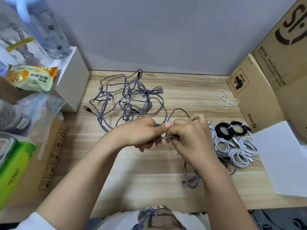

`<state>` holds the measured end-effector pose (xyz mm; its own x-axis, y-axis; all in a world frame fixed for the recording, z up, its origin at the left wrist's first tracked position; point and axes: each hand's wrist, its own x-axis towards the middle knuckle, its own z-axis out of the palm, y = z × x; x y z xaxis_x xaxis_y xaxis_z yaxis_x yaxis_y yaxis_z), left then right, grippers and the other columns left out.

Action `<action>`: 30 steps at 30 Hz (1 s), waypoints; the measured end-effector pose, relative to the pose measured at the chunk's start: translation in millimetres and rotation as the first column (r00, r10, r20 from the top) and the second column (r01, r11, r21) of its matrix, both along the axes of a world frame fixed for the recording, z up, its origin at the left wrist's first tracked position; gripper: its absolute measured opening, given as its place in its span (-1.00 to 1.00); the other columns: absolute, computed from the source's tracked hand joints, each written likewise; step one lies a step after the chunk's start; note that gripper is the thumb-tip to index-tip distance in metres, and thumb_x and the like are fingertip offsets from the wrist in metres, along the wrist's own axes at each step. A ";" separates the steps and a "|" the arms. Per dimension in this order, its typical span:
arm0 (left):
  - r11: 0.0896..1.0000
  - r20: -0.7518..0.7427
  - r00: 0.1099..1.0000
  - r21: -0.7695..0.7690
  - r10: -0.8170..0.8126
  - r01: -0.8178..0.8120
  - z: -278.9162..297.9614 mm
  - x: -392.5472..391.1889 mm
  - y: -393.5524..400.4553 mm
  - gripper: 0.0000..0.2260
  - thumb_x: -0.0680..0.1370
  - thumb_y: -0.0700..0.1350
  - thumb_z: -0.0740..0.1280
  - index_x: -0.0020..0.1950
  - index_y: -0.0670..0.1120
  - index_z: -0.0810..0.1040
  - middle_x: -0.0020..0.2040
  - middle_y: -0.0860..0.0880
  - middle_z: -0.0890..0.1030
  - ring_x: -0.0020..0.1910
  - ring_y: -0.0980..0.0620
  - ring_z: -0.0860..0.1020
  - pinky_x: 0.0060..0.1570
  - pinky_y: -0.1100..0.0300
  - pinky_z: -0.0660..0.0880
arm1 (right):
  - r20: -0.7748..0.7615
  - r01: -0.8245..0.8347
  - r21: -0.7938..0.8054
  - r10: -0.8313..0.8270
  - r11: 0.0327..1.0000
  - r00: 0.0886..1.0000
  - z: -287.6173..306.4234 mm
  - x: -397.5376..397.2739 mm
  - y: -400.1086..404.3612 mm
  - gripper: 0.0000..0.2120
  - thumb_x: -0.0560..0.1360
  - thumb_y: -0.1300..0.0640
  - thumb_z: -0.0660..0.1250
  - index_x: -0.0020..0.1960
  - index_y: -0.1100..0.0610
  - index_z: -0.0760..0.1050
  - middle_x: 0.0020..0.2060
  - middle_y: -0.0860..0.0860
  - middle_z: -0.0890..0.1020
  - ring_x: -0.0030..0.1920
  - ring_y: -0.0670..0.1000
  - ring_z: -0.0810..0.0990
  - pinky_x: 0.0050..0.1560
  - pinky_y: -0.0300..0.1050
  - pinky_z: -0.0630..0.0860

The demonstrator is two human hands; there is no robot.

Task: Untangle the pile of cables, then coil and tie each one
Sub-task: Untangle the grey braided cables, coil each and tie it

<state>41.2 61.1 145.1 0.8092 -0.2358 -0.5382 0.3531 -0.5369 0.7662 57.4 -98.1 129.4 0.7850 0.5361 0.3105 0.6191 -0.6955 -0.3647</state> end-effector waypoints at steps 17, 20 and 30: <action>0.907 0.179 0.901 -0.232 0.396 -0.352 6.1 -7.4 9.9 -0.85 0.48 -0.22 0.41 -0.19 -0.31 0.57 -0.58 0.08 0.31 -0.58 0.14 0.29 -0.57 0.38 0.28 | -0.810 0.474 0.520 0.235 0.710 0.537 10.9 2.2 -12.9 -0.82 0.26 0.33 0.47 -0.19 0.16 0.57 -0.37 0.11 0.58 -0.43 -0.09 0.55 -0.29 -0.26 0.57; 0.886 0.186 0.882 -0.265 0.434 -0.380 6.6 -8.1 8.0 -0.87 0.47 -0.23 0.41 -0.28 -0.11 0.57 -0.57 0.12 0.39 -0.59 0.17 0.31 -0.58 0.38 0.27 | -0.822 0.518 0.541 0.287 0.663 0.491 12.2 2.4 -13.0 -0.80 0.20 0.23 0.44 -0.18 0.18 0.57 -0.42 0.04 0.62 -0.46 -0.04 0.58 -0.33 -0.23 0.55; 0.909 0.307 0.862 -0.243 0.404 -0.340 9.7 -10.9 5.0 -0.87 0.47 -0.23 0.41 -0.14 -0.32 0.61 -0.41 -0.08 0.45 -0.55 0.18 0.31 -0.57 0.39 0.29 | -0.865 0.563 0.500 0.359 0.657 0.349 10.1 3.6 -9.0 -0.59 0.38 -0.19 0.21 -0.18 0.20 0.43 -0.51 0.02 0.53 -0.56 -0.02 0.47 -0.54 -0.27 0.37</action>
